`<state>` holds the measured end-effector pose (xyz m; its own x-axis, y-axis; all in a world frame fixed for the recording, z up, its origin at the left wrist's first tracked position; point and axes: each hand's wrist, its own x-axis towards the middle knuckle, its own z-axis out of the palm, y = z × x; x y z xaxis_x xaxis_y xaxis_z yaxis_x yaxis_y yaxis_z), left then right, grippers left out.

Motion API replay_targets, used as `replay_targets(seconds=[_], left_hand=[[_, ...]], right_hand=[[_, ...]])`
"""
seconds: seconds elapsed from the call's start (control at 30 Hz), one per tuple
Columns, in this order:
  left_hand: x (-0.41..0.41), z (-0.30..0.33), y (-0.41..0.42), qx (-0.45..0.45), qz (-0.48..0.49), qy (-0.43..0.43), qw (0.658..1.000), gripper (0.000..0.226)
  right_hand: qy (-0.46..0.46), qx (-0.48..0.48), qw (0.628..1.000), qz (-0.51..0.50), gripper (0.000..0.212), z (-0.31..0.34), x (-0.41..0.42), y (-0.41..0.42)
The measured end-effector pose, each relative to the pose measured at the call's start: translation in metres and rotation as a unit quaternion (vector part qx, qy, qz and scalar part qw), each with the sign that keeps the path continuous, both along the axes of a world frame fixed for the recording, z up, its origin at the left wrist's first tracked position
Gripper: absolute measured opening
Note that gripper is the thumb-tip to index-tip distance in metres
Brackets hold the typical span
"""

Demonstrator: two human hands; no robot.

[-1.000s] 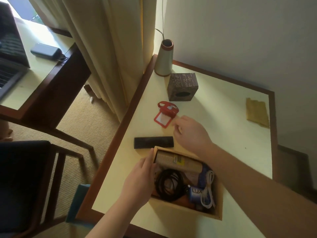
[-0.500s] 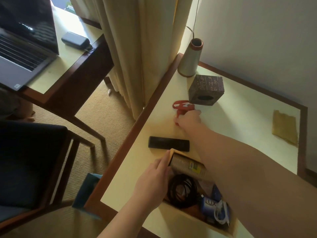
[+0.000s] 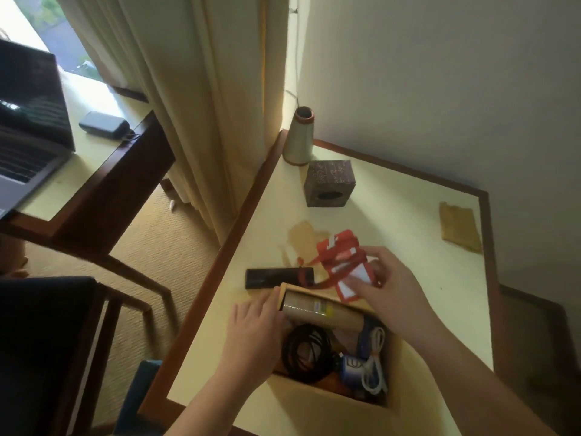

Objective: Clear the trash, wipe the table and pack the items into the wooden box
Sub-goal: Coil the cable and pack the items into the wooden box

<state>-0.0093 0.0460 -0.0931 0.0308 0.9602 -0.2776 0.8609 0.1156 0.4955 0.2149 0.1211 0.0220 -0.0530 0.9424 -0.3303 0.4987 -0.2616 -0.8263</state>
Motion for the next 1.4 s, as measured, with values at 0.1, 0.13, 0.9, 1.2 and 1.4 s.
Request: replay_targets(seconds=[0.1, 0.13, 0.9, 1.2, 1.4], left_hand=[[0.009, 0.03, 0.007, 0.027, 0.056, -0.053, 0.997, 0.06], [0.014, 0.044, 0.008, 0.017, 0.054, -0.113, 0.992, 0.065], [0.096, 0.218, 0.085, 0.03, -0.046, -0.28, 0.958, 0.056], [0.179, 0.335, 0.104, -0.033, -0.138, -0.674, 0.725, 0.062], [0.18, 0.361, 0.099, 0.111, -0.156, -0.52, 0.832, 0.041]], right_hand=[[0.031, -0.047, 0.998, -0.004, 0.043, 0.017, 0.018, -0.041], [0.041, -0.058, 0.997, -0.007, 0.041, 0.02, 0.022, -0.051], [0.209, 0.107, 0.968, -0.088, 0.016, 0.151, 0.114, -0.036], [0.228, 0.289, 0.922, -0.122, 0.017, 0.3, 0.136, 0.029], [0.21, 0.326, 0.909, -0.154, 0.033, 0.339, 0.165, 0.043]])
